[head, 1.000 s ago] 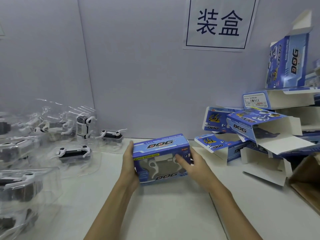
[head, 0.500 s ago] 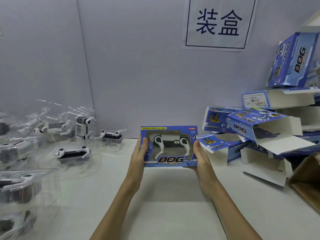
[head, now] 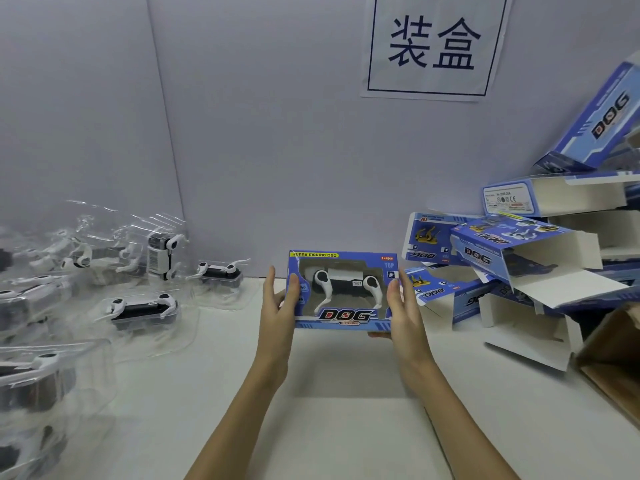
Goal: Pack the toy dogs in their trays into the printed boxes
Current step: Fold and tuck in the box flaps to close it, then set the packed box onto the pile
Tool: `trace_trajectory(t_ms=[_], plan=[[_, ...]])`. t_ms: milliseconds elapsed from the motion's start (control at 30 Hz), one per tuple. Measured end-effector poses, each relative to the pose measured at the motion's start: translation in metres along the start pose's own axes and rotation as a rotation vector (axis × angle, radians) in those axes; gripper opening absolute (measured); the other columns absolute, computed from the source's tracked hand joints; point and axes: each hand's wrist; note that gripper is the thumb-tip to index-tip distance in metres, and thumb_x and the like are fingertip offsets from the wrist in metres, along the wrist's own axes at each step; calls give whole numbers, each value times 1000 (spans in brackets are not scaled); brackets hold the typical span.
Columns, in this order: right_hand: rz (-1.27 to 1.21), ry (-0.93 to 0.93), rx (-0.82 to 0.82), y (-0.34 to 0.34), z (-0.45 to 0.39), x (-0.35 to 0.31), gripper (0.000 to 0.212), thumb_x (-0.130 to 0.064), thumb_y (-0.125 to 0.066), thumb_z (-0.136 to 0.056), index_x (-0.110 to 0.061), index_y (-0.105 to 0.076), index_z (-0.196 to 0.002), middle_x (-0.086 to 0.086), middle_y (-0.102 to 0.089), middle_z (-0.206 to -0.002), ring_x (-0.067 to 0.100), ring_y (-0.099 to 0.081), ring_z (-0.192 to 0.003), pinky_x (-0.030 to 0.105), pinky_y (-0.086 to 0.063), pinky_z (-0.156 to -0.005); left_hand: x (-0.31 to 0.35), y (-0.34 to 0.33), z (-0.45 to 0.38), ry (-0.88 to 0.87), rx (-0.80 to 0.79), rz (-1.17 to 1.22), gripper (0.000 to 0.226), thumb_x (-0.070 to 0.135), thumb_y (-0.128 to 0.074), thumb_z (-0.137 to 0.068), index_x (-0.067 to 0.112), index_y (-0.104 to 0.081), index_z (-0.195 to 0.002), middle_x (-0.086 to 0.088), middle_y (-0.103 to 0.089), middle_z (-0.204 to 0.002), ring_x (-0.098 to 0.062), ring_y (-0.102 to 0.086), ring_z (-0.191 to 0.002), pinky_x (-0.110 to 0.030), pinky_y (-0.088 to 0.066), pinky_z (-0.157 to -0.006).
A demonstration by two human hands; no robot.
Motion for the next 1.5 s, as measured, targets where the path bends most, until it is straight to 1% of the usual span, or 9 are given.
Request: trace_trajectory(t_ms=[167,333,500,667,767,933,1133,1300,1500], plan=[[19,35,2,-3,3,3,27,-44,-37,-111,-52,-42,-137,-54,-56,-108,-32,-53,-99,0,-46,-80,-5,-2,6,-82,-23,14,40,41,-49,-108,34,-54,-147,13,-74,-124,-1,-69,-112,-4,-47,-79],[51,57,-91,6,3,-3,36,-47,-47,-109,-35,-57,-141,-41,-69,-96,-5,-69,-100,15,-56,-79,-6,2,5,-58,-35,57,29,33,-48,-110,25,-70,-127,6,-78,-114,-8,-73,-104,-13,-52,-81],[201,-30,-254,30,-1,-35,54,-45,-62,-100,-52,-39,-148,-8,-79,-107,11,-75,-103,31,-60,-88,-2,12,-7,14,-63,135,29,33,-53,-107,21,-72,-126,-5,-76,-122,-27,-71,-115,-45,-50,-104],[282,-267,-424,63,11,-70,53,-50,-76,-89,-29,-60,-136,17,-77,-114,38,-75,-104,52,-63,-90,3,10,-9,9,-177,99,48,40,-51,-104,17,-60,-145,-8,-72,-131,-30,-68,-121,-45,-48,-108],[128,-233,-280,78,29,-75,56,-46,-83,-85,-15,-67,-128,18,-77,-114,36,-76,-100,52,-64,-83,6,3,-7,39,-60,174,54,49,-34,-108,25,-48,-153,-6,-70,-130,-29,-64,-123,-43,-48,-105],[-556,88,346,88,52,-89,46,-27,-84,-82,-10,-64,-120,12,-74,-97,25,-74,-91,41,-64,-89,3,10,-1,52,-53,120,61,63,-35,-102,20,-73,-123,-5,-73,-125,-31,-66,-116,-42,-53,-88],[-751,231,824,128,43,-141,59,-39,-81,-90,3,-61,-126,22,-71,-122,22,-76,-105,33,-63,-91,-5,5,3,73,-142,66,66,64,-41,-98,10,-76,-110,-2,-77,-116,-34,-67,-108,-47,-54,-84],[-768,76,657,177,33,-142,60,-50,-61,-97,-8,-51,-139,24,-51,-152,34,-60,-133,33,-57,-101,-6,-5,7,114,-201,15,70,65,-39,-99,8,-77,-108,-4,-77,-114,-32,-67,-102,-46,-55,-82],[-216,88,741,133,25,-108,3,-9,-67,-100,-11,-66,-98,15,-76,-98,16,-72,-71,22,-58,-66,-3,-13,14,111,-219,-38,67,60,-36,-104,9,-80,-100,-5,-78,-109,-31,-68,-97,-46,-57,-80]])
Point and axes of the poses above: each hand's wrist, its own z-axis away from the middle knuckle, its own y-axis out of the back of the hand, x = y × z
